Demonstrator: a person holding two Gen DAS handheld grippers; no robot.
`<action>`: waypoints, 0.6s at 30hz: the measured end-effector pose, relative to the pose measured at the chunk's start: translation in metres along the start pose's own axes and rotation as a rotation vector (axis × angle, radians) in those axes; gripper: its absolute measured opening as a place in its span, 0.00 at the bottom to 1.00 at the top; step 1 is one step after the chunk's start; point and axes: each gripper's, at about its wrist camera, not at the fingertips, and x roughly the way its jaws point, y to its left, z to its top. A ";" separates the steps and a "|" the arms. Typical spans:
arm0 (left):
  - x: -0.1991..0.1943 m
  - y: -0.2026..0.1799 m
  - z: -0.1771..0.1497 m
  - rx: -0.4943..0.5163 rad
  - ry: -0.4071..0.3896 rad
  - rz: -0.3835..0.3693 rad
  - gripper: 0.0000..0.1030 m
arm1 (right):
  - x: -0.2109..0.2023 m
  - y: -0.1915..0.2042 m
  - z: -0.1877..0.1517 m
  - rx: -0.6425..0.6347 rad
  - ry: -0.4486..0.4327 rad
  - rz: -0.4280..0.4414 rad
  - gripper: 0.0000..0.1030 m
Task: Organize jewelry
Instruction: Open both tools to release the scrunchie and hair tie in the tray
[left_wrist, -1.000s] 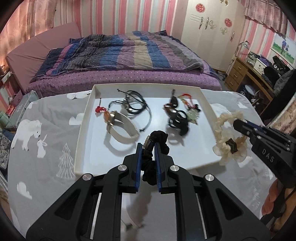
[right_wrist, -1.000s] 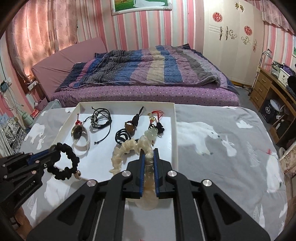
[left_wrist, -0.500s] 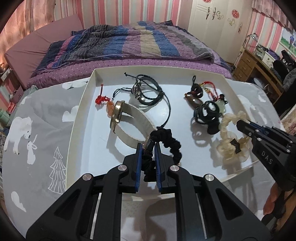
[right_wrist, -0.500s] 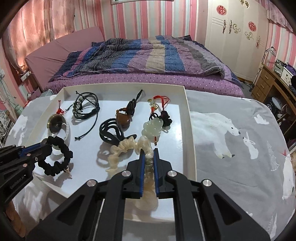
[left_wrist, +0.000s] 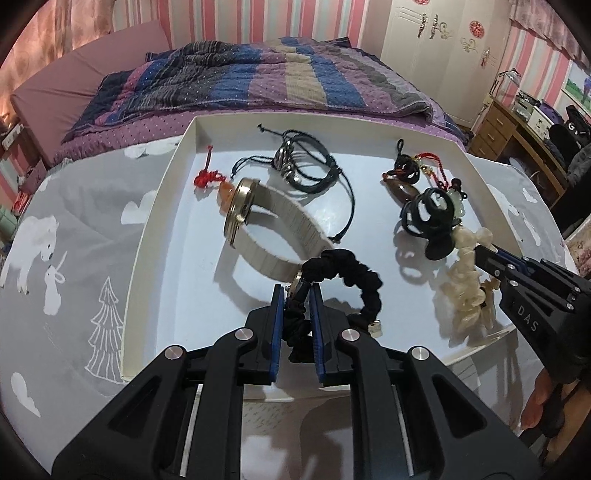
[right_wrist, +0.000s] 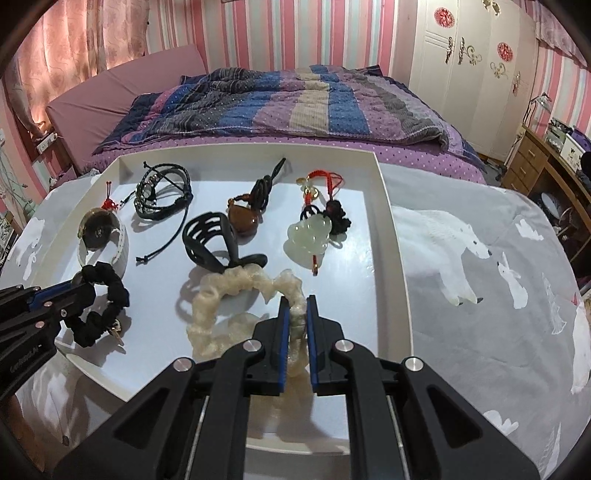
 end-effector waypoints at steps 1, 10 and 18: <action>0.001 0.000 -0.001 0.000 0.001 0.001 0.14 | 0.001 0.000 -0.002 0.002 0.003 0.003 0.08; 0.000 0.002 -0.006 -0.002 -0.007 0.017 0.15 | 0.004 -0.002 -0.009 0.016 0.018 0.010 0.11; 0.001 -0.001 -0.010 0.009 -0.019 0.039 0.23 | 0.004 0.001 -0.017 0.005 0.005 -0.011 0.11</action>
